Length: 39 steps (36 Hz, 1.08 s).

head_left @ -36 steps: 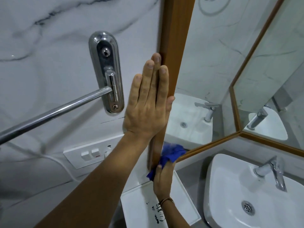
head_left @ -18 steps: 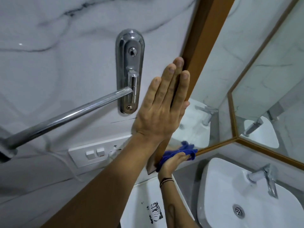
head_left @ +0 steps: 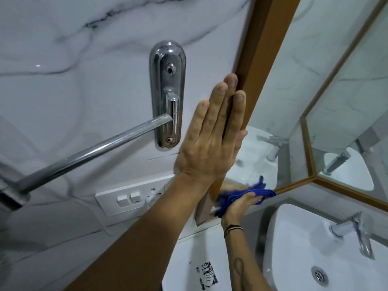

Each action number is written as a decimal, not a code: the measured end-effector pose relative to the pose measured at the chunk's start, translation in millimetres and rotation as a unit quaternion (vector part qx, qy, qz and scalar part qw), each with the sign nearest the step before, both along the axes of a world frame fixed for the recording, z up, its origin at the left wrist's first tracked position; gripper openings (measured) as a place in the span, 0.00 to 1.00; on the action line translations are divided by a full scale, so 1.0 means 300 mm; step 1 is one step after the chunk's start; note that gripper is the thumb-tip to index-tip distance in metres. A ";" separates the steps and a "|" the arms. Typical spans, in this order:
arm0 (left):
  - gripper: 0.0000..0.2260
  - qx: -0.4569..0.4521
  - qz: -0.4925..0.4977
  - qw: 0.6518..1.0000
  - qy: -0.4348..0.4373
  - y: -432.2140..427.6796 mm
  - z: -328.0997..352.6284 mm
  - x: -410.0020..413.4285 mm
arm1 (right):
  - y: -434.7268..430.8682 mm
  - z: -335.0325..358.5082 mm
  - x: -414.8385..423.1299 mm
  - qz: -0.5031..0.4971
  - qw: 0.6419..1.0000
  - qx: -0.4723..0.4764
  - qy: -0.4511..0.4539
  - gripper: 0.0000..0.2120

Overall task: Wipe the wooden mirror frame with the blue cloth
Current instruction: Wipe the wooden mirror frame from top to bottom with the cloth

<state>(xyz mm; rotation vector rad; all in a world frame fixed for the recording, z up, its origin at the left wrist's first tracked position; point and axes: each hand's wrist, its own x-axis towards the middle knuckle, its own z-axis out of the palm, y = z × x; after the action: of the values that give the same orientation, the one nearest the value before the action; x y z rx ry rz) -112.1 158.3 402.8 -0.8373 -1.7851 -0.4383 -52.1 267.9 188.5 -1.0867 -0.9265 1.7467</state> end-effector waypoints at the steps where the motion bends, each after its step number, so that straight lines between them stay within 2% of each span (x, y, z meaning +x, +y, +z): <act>1: 0.34 -0.002 -0.016 1.000 -0.003 0.006 0.000 0.008 | -0.042 0.000 -0.007 0.001 1.000 -0.003 -0.013 0.26; 2: 0.34 0.000 -0.017 1.000 -0.001 0.007 -0.003 0.009 | -0.096 -0.026 -0.009 0.011 1.000 0.006 -0.025 0.24; 4: 0.35 0.010 -0.013 1.000 0.007 0.004 -0.010 0.002 | -0.234 -0.060 0.002 0.039 0.997 0.009 -0.065 0.27; 6: 0.35 0.019 0.005 1.000 0.012 0.004 -0.013 -0.002 | -0.271 -0.051 0.023 0.073 0.995 0.039 -0.064 0.28; 9: 0.34 0.014 0.002 1.000 0.023 0.005 -0.011 -0.004 | -0.121 -0.011 0.005 0.010 0.995 0.063 -0.082 0.28; 13: 0.34 0.033 -0.008 0.999 0.020 0.006 -0.020 -0.006 | 0.052 -0.019 -0.009 -0.039 0.998 0.042 -0.011 0.29; 15: 0.34 0.032 -0.011 0.999 0.023 0.008 -0.021 -0.005 | -0.008 -0.062 -0.005 -0.014 0.999 0.026 -0.033 0.29; 19: 0.34 0.032 -0.009 0.999 0.036 0.012 -0.024 -0.006 | -0.258 -0.163 0.036 0.078 0.983 0.133 -0.104 0.31; 23: 0.34 0.037 -0.009 0.999 0.036 0.012 -0.026 -0.009 | -0.346 -0.287 0.110 0.224 0.941 0.188 -0.171 0.29; 25: 0.34 0.035 -0.008 0.998 0.042 0.012 -0.026 -0.011 | -0.313 -0.293 0.155 0.260 0.912 0.252 -0.191 0.33; 27: 0.33 0.034 -0.005 0.998 0.046 0.011 -0.026 -0.012 | -0.245 -0.290 0.193 0.263 0.855 0.374 -0.243 0.40; 30: 0.34 0.026 -0.003 0.999 0.044 0.009 -0.028 -0.013 | -0.143 -0.245 0.216 0.233 0.741 0.562 -0.284 0.36; 32: 0.34 0.022 -0.003 0.999 0.046 0.009 -0.029 -0.013 | -0.093 -0.154 0.198 0.205 0.695 0.632 -0.275 0.33; 35: 0.33 0.025 -0.005 0.999 0.046 0.005 -0.027 -0.014 | -0.042 0.008 0.143 0.160 0.667 0.681 -0.256 0.33; 39: 0.33 0.023 -0.001 0.999 0.043 0.005 -0.024 -0.014 | -0.030 0.128 0.093 0.115 0.675 0.698 -0.211 0.33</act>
<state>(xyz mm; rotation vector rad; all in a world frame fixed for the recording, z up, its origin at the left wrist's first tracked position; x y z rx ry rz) -116.2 159.6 395.6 -0.8133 -1.6893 -0.4371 -24.1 259.0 226.9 -0.2487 -2.1895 0.4254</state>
